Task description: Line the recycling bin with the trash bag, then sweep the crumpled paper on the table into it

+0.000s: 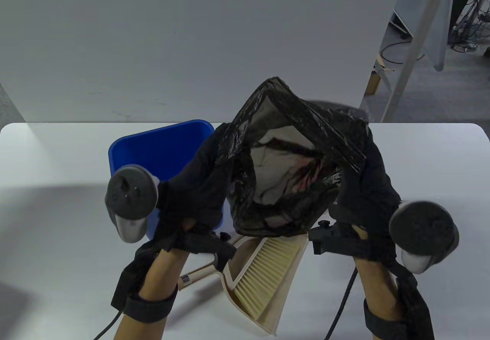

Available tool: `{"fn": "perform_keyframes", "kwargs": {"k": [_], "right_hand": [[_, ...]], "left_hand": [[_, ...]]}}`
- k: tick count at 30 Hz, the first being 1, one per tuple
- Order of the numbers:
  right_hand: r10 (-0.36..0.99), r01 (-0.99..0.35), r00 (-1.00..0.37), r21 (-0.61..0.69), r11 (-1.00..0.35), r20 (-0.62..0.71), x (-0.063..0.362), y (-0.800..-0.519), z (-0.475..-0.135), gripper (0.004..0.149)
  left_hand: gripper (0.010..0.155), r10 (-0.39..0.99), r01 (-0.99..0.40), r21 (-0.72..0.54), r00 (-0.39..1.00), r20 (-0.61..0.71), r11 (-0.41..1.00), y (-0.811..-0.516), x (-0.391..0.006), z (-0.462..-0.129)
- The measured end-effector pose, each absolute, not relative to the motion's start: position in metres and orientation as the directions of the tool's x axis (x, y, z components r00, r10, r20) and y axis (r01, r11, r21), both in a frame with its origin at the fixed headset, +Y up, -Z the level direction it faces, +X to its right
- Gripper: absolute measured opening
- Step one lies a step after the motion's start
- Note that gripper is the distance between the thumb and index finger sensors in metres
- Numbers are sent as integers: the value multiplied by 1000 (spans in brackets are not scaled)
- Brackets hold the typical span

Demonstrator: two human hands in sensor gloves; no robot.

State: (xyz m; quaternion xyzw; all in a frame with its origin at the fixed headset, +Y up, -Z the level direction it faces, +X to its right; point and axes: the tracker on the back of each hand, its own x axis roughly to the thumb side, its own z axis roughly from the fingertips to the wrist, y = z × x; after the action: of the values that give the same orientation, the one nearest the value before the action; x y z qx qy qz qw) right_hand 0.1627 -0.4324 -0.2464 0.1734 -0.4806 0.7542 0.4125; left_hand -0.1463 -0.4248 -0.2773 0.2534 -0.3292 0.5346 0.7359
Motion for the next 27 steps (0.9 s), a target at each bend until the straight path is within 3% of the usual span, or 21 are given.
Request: {"fn": "perform_keyframes", "kwargs": {"k": [3,4,5,6,7,8,9,10,11,12,13,15,17,21,24,27], "right_hand": [[107,-664,-747,-723,-193,657,151,-447,-216,46],[-38,-564,-815,-806,-180,579,149,-463,-220,44],[-85,-421,-891,-880,-221,447,153,-480,-239,43],[24,-282,-954,-863,-419,300,167,-502,-276,43],[125,-266,-964,-801,-536,236,175,-513,-296,43],[407,-449,-894,-405,-796,190,196,-546,-333,43],[567,-608,-787,-154,-779,243,207,-567,-346,42],[709,-747,-659,-104,-657,251,212,-590,-350,43],[784,-817,-563,-317,-481,262,219,-612,-348,43],[781,-795,-556,-454,-402,283,224,-621,-348,43],[780,-765,-582,-481,-428,231,230,-632,-350,43],[774,-803,-582,-330,-497,249,231,-632,-351,43],[761,-766,-593,-473,-435,261,231,-631,-344,43],[784,-803,-563,-399,-443,261,231,-639,-341,44],[783,-809,-555,-404,-428,282,230,-643,-336,44],[788,-844,-519,-346,-410,332,223,-642,-334,43]], "left_hand": [[61,380,-934,227,324,867,277,-436,-144,-253],[64,302,-906,329,403,864,266,-449,-140,-254],[68,263,-852,425,505,822,305,-462,-133,-266],[71,287,-745,437,622,729,504,-475,-125,-290],[65,314,-639,315,675,668,702,-487,-119,-310],[57,378,-507,50,702,604,861,-512,-117,-335],[55,455,-547,-18,677,578,837,-532,-121,-341],[50,542,-662,0,614,574,750,-552,-127,-345],[45,631,-781,75,553,544,620,-571,-136,-348],[43,657,-794,68,545,521,604,-583,-141,-352],[43,684,-782,44,569,457,621,-588,-150,-357],[44,689,-790,111,586,427,603,-591,-161,-358],[46,747,-845,122,520,415,521,-594,-167,-354],[47,796,-885,147,463,391,442,-599,-171,-350],[48,834,-914,102,401,378,393,-606,-171,-350],[49,872,-935,-33,318,373,354,-613,-165,-355]]}}
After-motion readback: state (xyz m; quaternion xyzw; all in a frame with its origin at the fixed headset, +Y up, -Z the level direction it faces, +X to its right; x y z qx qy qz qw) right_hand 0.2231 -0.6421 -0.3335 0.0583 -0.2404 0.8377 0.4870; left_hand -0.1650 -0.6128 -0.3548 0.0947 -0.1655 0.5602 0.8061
